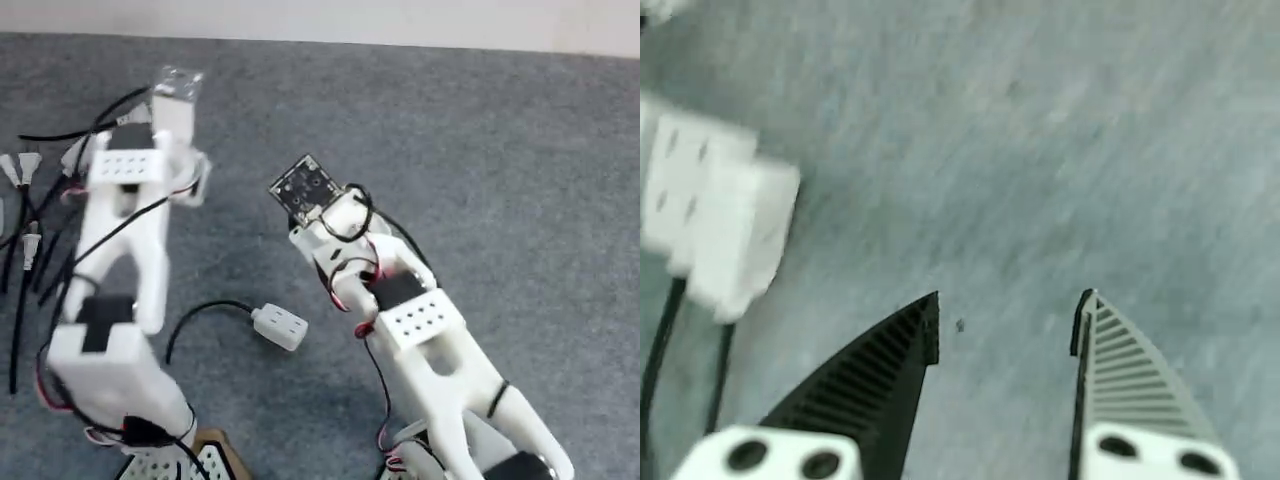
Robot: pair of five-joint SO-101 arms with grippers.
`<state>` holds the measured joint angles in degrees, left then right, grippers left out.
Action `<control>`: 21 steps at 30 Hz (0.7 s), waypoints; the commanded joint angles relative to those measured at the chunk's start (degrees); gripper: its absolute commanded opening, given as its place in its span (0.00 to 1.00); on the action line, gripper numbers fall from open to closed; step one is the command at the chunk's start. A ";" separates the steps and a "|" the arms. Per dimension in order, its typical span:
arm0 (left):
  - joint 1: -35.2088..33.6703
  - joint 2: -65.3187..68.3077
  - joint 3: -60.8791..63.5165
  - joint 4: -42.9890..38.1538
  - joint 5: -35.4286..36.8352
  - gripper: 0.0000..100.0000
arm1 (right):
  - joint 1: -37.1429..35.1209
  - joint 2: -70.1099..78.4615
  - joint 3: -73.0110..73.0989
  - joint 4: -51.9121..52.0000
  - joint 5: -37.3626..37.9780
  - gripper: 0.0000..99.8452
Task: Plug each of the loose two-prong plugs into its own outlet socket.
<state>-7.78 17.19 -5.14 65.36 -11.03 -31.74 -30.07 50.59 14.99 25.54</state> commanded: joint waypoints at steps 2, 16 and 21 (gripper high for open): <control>5.41 10.86 -18.86 -0.88 4.57 0.23 | 1.27 3.65 -0.31 -5.58 -0.62 0.01; 0.84 8.13 -32.57 1.49 7.47 0.13 | 4.70 7.60 -0.66 -7.87 -3.52 0.01; -0.31 -10.86 -12.26 -4.84 5.19 0.15 | 4.62 7.96 -1.89 -5.05 -6.07 0.01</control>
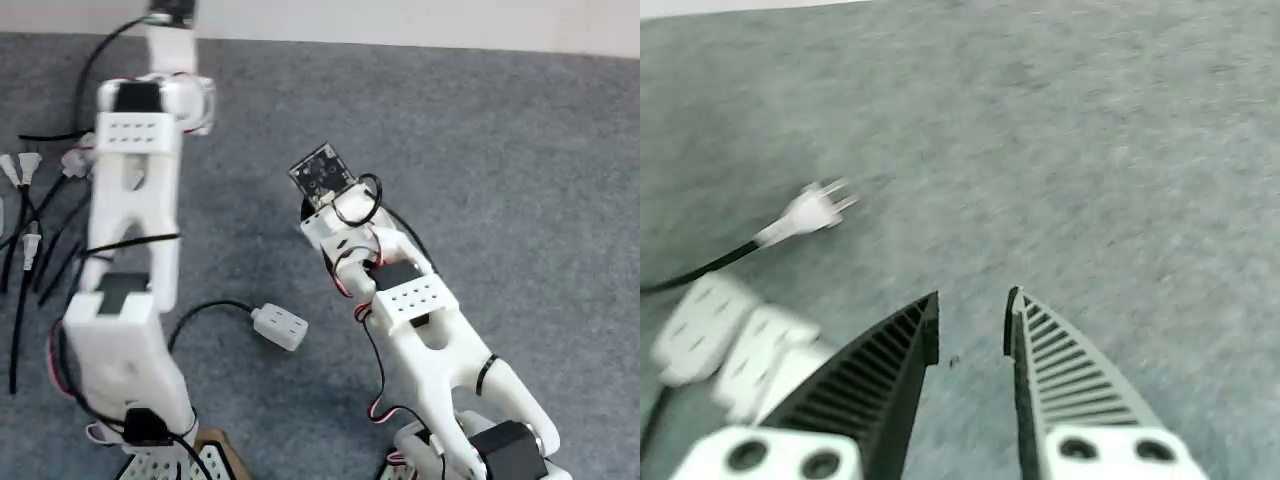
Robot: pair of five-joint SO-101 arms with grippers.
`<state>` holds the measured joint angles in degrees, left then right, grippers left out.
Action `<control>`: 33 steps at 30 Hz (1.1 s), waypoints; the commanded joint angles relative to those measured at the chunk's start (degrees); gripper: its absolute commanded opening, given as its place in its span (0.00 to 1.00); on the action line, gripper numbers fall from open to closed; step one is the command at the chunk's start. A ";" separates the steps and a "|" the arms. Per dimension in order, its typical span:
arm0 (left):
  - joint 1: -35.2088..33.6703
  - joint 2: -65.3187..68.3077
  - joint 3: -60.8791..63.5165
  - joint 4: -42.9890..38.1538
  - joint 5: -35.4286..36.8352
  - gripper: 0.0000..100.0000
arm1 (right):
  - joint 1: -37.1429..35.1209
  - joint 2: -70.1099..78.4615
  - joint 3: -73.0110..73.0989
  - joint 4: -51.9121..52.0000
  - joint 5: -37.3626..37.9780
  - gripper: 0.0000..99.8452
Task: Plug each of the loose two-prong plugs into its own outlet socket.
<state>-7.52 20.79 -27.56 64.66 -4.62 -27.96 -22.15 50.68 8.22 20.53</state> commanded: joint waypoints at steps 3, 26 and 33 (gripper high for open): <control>-0.40 -31.34 27.38 -12.75 -3.08 0.18 | 0.84 3.12 -4.79 5.23 -1.14 0.01; 6.11 -52.09 82.86 -39.30 -7.38 0.20 | -9.10 5.32 -6.73 8.48 -4.92 0.01; 6.11 -52.35 81.63 -39.38 -7.38 0.19 | -12.97 5.76 -5.93 11.12 -4.84 0.01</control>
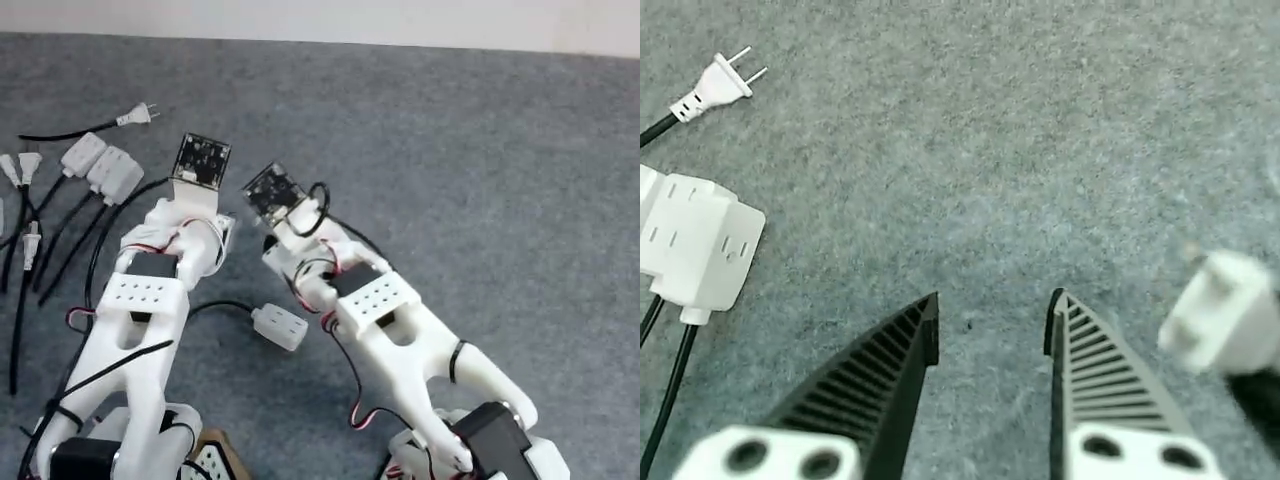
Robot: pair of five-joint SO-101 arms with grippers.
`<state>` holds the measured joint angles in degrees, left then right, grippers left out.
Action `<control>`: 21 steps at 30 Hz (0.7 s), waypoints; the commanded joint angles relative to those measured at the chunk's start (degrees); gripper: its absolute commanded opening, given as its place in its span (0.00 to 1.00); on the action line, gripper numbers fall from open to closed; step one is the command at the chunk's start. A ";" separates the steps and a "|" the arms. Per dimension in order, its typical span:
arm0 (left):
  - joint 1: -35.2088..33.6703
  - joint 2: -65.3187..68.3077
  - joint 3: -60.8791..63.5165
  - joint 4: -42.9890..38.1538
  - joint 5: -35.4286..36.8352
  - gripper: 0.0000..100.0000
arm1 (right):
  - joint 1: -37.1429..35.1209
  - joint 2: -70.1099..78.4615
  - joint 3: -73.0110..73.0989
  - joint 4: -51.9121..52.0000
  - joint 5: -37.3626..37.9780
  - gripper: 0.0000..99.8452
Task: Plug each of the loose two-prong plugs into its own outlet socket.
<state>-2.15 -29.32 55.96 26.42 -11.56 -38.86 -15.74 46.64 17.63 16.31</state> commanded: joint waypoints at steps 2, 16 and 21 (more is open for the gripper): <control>0.75 -2.24 -1.63 -1.14 -0.44 0.19 | -2.51 -0.75 -1.89 3.91 -0.62 0.01; -0.75 -2.24 1.36 -6.42 0.09 0.19 | -2.33 3.47 -3.12 3.65 -2.46 0.01; -0.57 -2.24 1.63 -6.33 0.18 0.19 | -2.33 8.57 -6.99 4.79 -2.55 0.01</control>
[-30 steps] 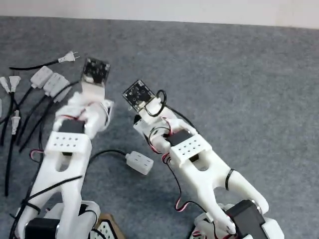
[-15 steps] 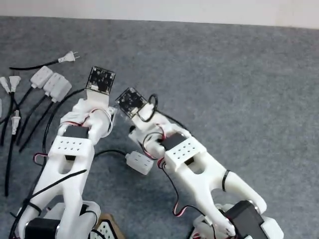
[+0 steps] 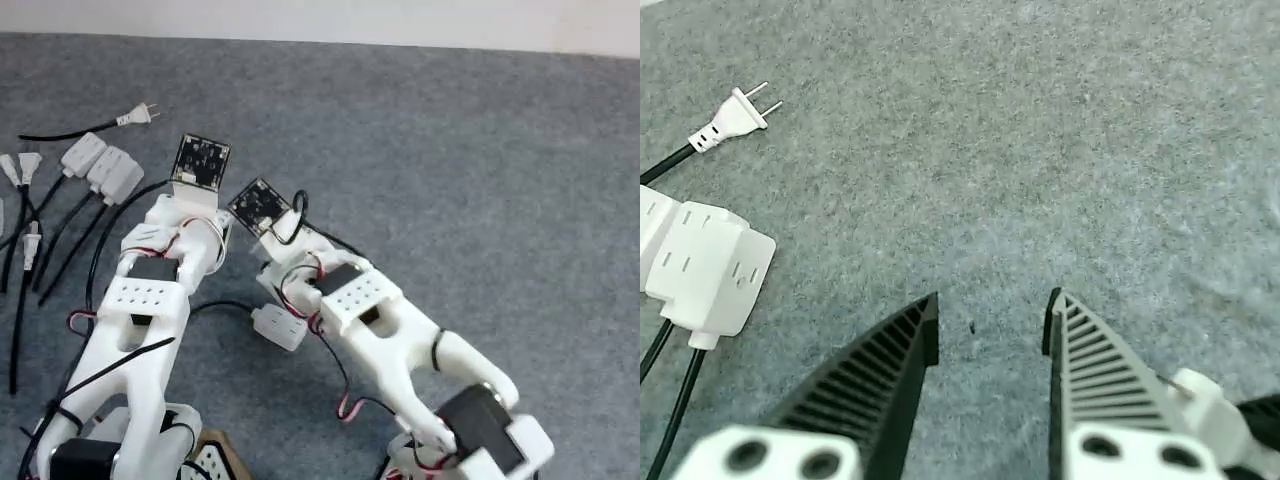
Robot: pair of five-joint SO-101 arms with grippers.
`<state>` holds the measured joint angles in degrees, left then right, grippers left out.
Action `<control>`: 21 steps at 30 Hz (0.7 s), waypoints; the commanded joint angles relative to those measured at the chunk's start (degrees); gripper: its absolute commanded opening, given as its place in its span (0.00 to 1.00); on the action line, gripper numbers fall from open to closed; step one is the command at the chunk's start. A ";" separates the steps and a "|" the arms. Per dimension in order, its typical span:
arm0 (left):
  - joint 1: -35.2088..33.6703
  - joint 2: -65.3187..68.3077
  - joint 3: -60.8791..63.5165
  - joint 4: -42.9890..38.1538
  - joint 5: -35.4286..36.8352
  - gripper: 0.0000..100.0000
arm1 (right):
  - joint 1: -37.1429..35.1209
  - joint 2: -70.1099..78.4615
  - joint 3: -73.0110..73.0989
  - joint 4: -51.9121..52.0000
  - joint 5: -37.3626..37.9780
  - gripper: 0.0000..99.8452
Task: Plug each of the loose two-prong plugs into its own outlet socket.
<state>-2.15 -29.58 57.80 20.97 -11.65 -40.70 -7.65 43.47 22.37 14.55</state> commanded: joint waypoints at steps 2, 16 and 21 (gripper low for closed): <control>-0.48 -1.80 -0.04 -0.88 0.26 0.19 | -0.75 0.66 -5.41 1.63 -1.14 0.01; 0.13 -1.45 1.71 -1.05 0.26 0.20 | -6.29 -0.13 -12.53 8.75 -5.89 0.01; 0.31 -1.45 1.80 -0.88 0.26 0.20 | -6.11 -6.46 -9.80 8.57 -5.63 0.01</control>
<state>-2.42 -29.67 59.74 20.97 -11.65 -44.84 -7.91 34.51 31.08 9.36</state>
